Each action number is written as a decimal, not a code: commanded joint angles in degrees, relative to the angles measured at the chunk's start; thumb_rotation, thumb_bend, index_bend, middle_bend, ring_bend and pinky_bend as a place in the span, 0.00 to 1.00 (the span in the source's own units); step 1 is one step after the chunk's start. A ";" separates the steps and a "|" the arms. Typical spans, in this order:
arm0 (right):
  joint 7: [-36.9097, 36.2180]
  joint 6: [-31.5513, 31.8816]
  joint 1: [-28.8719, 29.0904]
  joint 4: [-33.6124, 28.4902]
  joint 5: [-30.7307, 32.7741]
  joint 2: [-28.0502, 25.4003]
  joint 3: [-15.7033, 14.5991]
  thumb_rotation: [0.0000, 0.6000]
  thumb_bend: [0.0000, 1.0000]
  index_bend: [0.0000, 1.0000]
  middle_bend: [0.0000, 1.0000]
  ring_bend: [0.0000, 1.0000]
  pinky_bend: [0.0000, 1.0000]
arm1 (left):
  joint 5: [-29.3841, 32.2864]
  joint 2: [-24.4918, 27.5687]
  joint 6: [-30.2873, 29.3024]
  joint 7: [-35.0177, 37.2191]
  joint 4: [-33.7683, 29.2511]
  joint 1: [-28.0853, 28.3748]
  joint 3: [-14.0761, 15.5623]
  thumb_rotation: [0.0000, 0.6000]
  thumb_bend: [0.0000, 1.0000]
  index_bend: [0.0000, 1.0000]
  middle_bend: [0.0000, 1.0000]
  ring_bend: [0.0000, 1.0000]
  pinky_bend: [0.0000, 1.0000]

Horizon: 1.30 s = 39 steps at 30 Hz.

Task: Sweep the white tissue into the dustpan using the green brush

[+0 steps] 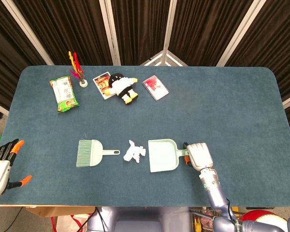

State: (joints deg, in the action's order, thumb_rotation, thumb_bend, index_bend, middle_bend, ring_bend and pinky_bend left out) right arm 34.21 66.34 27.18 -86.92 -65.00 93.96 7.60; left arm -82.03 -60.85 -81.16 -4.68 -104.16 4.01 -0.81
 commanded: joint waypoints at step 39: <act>7.33 4.31 0.45 -9.82 3.31 -7.24 0.23 1.00 0.55 0.70 0.87 0.88 0.78 | 43.89 -24.57 9.28 -37.77 -0.52 33.74 -14.24 1.00 0.22 0.49 1.00 0.85 0.91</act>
State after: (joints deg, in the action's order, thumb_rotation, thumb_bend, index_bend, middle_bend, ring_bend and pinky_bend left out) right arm 41.51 70.64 27.62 -96.76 -61.71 86.74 7.84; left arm -39.86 -83.64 -71.70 -40.46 -105.44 36.20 -15.65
